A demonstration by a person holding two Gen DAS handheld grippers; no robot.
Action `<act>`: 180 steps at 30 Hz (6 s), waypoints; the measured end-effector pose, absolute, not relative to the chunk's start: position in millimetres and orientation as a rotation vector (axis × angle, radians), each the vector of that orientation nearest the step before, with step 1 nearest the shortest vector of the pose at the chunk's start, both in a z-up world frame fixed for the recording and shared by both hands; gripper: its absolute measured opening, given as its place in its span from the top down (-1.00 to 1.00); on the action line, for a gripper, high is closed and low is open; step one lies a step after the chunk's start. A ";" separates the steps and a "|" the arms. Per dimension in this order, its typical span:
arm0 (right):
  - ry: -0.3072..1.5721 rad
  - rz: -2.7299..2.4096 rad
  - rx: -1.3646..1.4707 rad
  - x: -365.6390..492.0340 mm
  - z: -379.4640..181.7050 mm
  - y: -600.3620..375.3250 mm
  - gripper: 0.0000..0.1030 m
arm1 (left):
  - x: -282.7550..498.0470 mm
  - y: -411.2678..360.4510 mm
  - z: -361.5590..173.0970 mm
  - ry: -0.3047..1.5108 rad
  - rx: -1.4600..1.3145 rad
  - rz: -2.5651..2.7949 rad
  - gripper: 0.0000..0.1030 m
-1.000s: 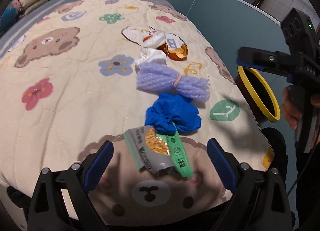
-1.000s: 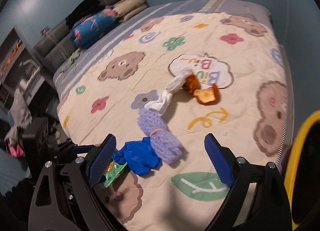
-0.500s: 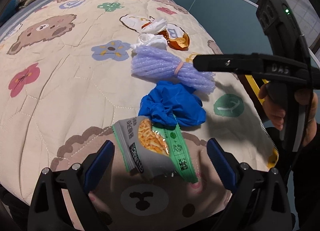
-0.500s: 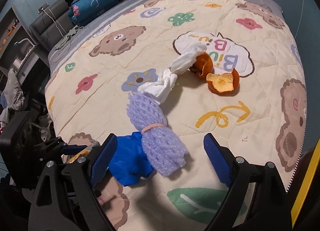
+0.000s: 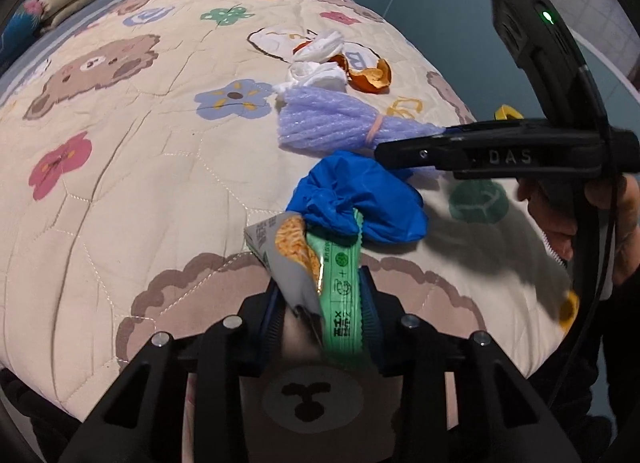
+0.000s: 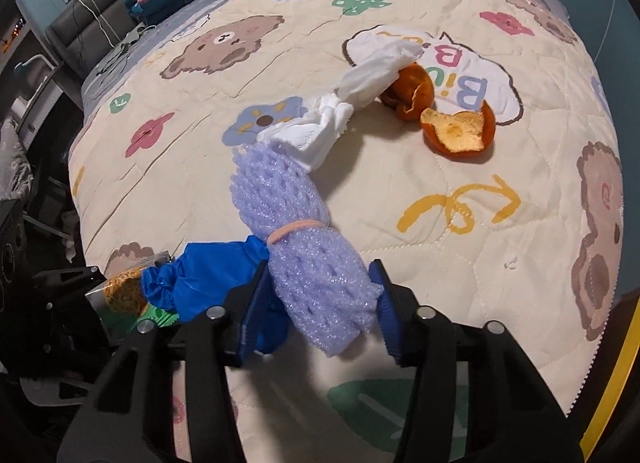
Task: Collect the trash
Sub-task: 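Lift the snack wrapper with left tool while right tool lifts the foam sleeve, then carry wrapper and foam sleeve over the bin and open both tools, then move both open tools back over the remaining trash on the bed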
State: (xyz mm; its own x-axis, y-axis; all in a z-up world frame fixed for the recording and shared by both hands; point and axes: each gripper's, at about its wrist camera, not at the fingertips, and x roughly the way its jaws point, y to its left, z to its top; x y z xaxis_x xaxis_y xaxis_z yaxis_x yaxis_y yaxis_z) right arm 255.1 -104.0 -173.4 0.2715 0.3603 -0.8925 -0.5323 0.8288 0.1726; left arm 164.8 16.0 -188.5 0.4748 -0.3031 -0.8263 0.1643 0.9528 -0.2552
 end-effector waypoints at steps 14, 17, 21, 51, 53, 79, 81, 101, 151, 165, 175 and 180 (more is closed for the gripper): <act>1.117 0.626 -0.057 243.9 -138.5 -128.8 0.43 | 144.1 21.6 -167.5 1.036 -0.128 -0.321 0.40; 1.091 0.623 -0.046 237.5 -126.3 -137.3 0.43 | 138.3 24.3 -160.3 1.026 -0.125 -0.321 0.40; 1.059 0.610 -0.027 229.7 -111.6 -150.7 0.44 | 133.3 31.0 -149.0 1.007 -0.120 -0.314 0.41; 0.946 0.580 0.054 196.2 -57.8 -205.4 0.44 | 135.2 48.5 -58.3 0.924 -0.323 -0.494 0.42; 0.942 0.572 0.058 195.0 -55.9 -210.2 0.44 | 139.8 46.8 -55.6 0.932 -0.342 -0.513 0.42; 0.879 0.425 0.186 196.6 -46.1 -337.0 0.44 | 227.0 -71.8 -38.6 1.110 0.194 -0.458 0.42; 0.858 0.400 0.204 195.4 -41.1 -352.8 0.44 | 234.2 -86.2 -35.4 1.098 0.186 -0.478 0.42; 0.750 0.014 0.388 183.8 -17.7 -485.4 0.44 | 280.6 -241.1 -39.7 1.002 0.158 -0.741 0.42; 0.828 -0.062 0.478 199.4 -58.9 -495.1 -0.27 | 276.2 -232.5 -78.4 0.886 0.038 -0.540 -0.83; 0.863 0.146 0.363 228.4 -46.0 -370.7 -0.32 | 254.8 -98.3 -68.2 0.845 -0.007 -0.329 -0.84; 0.907 0.242 0.299 257.1 -56.9 -299.5 -0.32 | 241.2 -25.7 -98.8 0.894 -0.058 -0.224 -0.84; 0.934 0.288 0.268 274.7 -74.0 -268.2 -0.32 | 235.7 -4.4 -121.6 0.930 -0.091 -0.210 -0.84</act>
State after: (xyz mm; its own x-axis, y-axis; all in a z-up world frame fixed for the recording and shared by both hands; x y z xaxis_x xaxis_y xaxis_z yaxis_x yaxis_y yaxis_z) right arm 274.7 -268.2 -74.0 0.5616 0.3559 -0.7470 -0.1259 0.9290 0.3480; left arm 235.7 -4.4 -121.6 0.5792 -0.2189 -0.7853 0.1404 0.9757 -0.1684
